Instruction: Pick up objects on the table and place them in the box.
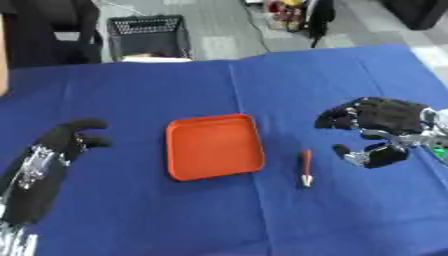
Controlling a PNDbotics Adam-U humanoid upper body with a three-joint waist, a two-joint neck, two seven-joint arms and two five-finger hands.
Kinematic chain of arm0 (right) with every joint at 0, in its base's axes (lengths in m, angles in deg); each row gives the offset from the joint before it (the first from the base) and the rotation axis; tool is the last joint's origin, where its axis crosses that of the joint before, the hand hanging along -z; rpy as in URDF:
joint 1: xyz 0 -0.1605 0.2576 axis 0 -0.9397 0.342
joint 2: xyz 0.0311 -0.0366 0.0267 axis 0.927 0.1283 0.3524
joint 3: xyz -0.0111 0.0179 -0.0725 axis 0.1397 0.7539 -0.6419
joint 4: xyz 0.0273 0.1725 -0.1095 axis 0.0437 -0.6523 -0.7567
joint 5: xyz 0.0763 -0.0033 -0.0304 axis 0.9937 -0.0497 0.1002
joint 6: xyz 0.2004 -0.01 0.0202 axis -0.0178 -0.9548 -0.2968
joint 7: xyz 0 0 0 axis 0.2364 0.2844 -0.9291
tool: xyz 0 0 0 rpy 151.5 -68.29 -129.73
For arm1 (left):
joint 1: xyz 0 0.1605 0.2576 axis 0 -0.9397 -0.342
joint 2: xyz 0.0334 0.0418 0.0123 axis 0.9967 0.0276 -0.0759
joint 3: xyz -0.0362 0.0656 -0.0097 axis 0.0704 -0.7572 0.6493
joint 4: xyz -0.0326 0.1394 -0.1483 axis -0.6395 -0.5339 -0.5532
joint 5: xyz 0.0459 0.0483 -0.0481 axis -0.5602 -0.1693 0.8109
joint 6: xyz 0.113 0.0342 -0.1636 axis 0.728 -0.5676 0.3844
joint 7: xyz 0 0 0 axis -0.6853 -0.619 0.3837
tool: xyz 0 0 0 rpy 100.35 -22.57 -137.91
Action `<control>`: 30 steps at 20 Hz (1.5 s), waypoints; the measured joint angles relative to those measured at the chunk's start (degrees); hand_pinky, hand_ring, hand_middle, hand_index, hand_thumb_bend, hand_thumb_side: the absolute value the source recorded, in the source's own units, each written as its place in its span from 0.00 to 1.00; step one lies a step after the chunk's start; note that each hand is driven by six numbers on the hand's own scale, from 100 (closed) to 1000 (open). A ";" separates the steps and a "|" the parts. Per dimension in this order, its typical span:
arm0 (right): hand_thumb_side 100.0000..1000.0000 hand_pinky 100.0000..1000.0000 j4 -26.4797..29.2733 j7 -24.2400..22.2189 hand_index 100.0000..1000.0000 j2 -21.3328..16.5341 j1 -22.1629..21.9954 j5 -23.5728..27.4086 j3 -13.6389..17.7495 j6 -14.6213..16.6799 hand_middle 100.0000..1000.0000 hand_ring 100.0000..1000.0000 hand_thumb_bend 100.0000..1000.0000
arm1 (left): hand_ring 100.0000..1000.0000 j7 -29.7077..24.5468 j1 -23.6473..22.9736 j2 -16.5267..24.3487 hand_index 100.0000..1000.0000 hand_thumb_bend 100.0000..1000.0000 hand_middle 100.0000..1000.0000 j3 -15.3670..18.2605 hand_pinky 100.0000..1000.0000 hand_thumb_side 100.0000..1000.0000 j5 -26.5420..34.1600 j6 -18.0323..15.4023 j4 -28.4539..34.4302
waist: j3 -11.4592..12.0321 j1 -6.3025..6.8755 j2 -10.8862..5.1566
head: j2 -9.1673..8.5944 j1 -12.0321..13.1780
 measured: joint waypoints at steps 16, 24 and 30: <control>0.28 0.55 -2.76 1.03 0.87 0.13 3.83 -5.55 -4.87 5.43 0.80 0.73 0.01 | 0.66 -0.38 0.00 0.00 0.83 0.17 0.75 -0.05 0.79 1.00 -0.27 0.10 -0.09 | 0.38 -0.19 0.00 | 0.00 -0.01; 0.26 0.54 -4.41 1.85 0.84 1.61 4.57 -7.02 -6.30 7.04 0.80 0.73 0.00 | 0.66 -0.43 0.01 0.00 0.83 0.17 0.75 -0.31 0.79 1.00 -0.30 0.13 -0.12 | 0.52 -0.18 0.00 | 0.00 -0.02; 0.26 0.54 -5.15 2.58 0.83 2.78 5.38 -7.51 -6.78 7.77 0.80 0.72 0.00 | 0.66 -0.54 0.01 0.00 0.83 0.17 0.76 -0.36 0.79 1.00 -0.31 0.19 -0.15 | 0.55 -0.16 0.00 | 0.00 -0.06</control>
